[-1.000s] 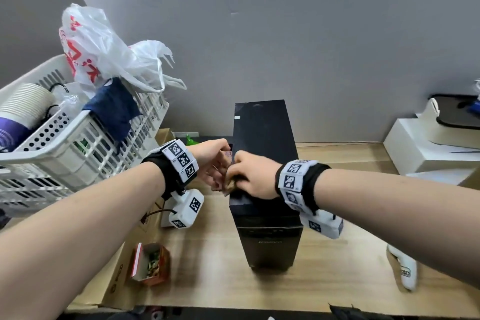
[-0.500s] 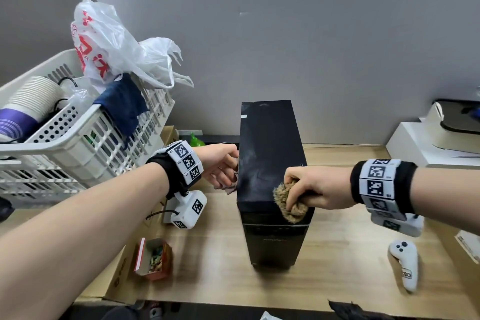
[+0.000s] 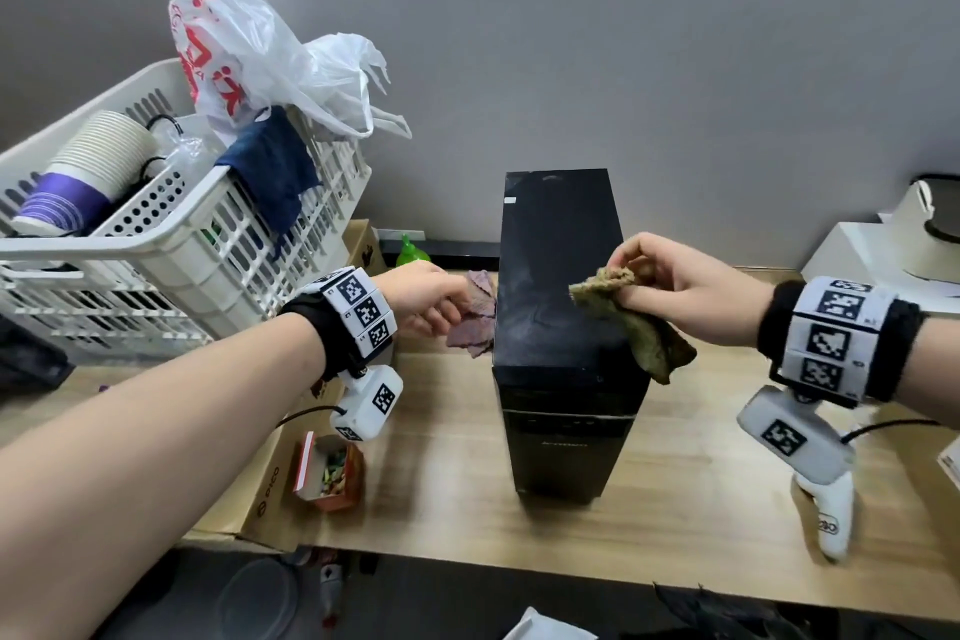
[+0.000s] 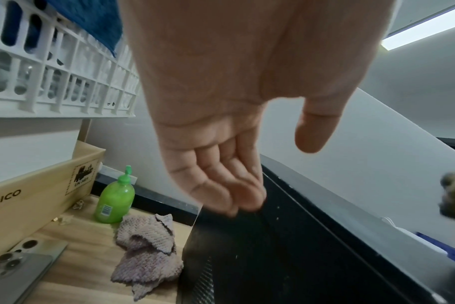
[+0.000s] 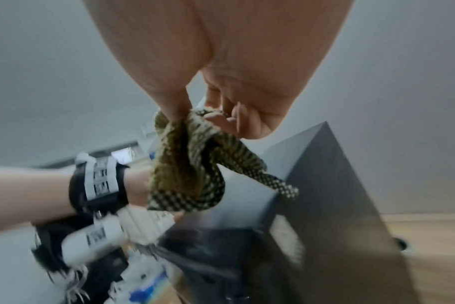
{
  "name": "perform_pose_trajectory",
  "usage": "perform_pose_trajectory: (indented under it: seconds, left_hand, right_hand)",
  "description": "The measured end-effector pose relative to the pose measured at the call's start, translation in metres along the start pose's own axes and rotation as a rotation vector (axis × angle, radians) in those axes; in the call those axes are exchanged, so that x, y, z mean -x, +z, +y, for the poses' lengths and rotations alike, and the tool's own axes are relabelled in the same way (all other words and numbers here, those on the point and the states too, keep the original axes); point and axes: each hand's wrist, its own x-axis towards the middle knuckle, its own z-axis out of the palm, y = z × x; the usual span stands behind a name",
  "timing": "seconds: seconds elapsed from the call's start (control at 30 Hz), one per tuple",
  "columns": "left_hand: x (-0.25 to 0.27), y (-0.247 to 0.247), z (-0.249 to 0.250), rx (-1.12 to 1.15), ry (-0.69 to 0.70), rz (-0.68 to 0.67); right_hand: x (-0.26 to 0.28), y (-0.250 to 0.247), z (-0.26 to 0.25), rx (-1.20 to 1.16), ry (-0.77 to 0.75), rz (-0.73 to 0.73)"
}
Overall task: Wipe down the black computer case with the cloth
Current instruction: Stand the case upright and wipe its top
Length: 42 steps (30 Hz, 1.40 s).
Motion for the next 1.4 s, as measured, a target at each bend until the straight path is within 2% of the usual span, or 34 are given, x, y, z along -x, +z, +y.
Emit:
perform_pose_trajectory:
  seconds: [0.07,0.1,0.17,0.27,0.37,0.43,0.53,0.63,0.7,0.77,0.87,0.97,1.17,1.4]
  left_hand:
    - [0.009,-0.001,0.001,-0.033,0.218,0.167]
    - [0.017,0.0,0.004,-0.026,0.319,0.197]
    - [0.035,0.003,0.013,0.031,0.467,0.134]
    - [0.056,0.005,0.025,0.031,0.584,-0.034]
    - [0.065,0.002,0.026,0.067,0.609,-0.023]
    - [0.068,-0.007,0.02,0.165,0.585,0.041]
    - [0.072,-0.021,0.003,0.22,0.539,0.16]
    - [0.076,-0.032,-0.022,0.255,0.452,0.292]
    - [0.076,-0.038,-0.046,0.258,0.392,0.344]
    - [0.075,-0.042,-0.07,0.288,0.325,0.367]
    - [0.069,-0.041,-0.11,0.35,0.179,0.328]
    - [0.06,-0.03,-0.156,0.354,0.042,0.315]
    - [0.029,0.003,-0.239,0.173,-0.228,0.33]
    - [-0.006,0.036,-0.278,-0.124,-0.279,0.434]
  right_hand:
    - [-0.01,0.014,-0.013,-0.109,0.031,0.027]
    - [-0.015,0.021,-0.021,-0.142,0.056,0.016]
    - [-0.025,0.039,-0.031,-0.252,0.095,-0.018]
    - [-0.039,0.061,-0.052,-0.479,0.181,-0.053]
    - [-0.056,0.076,-0.078,-0.64,0.273,-0.07]
    - [-0.068,0.085,-0.089,-0.7,0.329,-0.071]
    - [-0.077,0.102,-0.094,-0.812,0.445,-0.194]
    - [-0.075,0.125,-0.093,-0.771,0.499,-0.257]
    - [-0.074,0.144,-0.089,-0.649,0.504,-0.276]
    - [-0.075,0.166,-0.081,-0.547,0.533,-0.221]
    - [-0.078,0.198,-0.059,-0.52,0.623,-0.115]
    - [-0.078,0.231,-0.024,-0.46,0.741,-0.102]
    - [-0.082,0.298,0.056,-0.233,0.885,0.0]
    - [-0.095,0.33,0.095,0.094,0.846,-0.025]
